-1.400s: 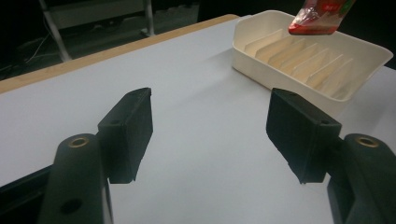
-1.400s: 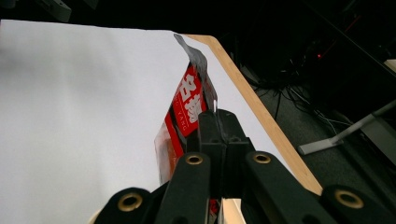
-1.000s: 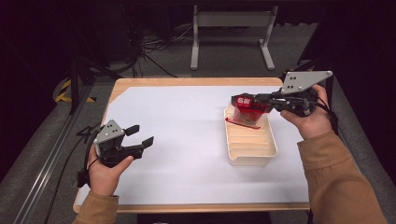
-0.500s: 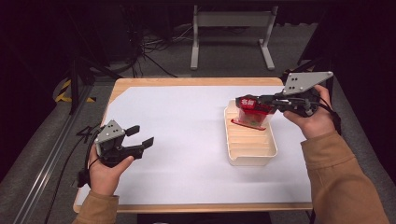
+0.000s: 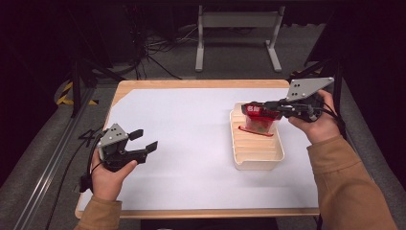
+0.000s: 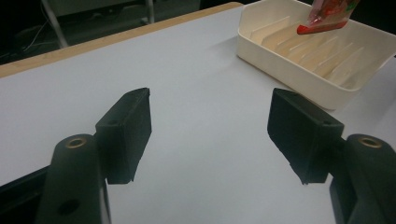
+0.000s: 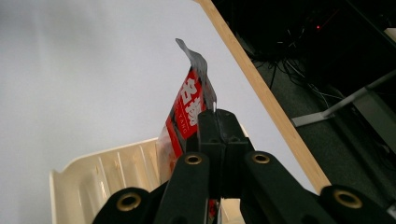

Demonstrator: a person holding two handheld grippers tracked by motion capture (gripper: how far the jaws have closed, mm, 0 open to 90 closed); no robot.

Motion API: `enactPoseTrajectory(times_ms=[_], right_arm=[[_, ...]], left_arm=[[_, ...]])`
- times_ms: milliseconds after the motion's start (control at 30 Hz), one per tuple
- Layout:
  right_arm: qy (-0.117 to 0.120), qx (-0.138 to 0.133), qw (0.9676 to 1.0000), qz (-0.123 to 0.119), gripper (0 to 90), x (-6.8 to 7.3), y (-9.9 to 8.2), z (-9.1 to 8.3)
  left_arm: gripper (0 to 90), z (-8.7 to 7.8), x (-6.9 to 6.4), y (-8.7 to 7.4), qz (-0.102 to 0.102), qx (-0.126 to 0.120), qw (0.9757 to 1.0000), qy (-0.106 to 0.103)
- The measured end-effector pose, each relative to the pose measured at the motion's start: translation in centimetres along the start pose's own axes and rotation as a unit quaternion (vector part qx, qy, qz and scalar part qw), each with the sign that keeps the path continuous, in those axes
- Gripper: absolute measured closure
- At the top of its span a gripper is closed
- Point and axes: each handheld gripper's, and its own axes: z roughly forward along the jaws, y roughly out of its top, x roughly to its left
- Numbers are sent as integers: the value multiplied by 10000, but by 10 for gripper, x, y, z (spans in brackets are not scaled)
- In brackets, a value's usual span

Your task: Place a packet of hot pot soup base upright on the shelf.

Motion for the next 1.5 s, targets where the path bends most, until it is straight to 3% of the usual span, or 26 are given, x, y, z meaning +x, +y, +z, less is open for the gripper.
enactPoseTrajectory(times_ms=[900,1200,1500], right_arm=[[248,0,9995,-217,893,-2,-12,17],[304,121,9989,-337,892,-1,-14,25],[393,219,9985,-310,892,2,-20,34]], left_arm=[[316,-4,3,-7,-52,41,10000,68],[316,-6,4,-9,-101,48,9999,108],[313,-4,5,-10,-118,87,9999,83]])
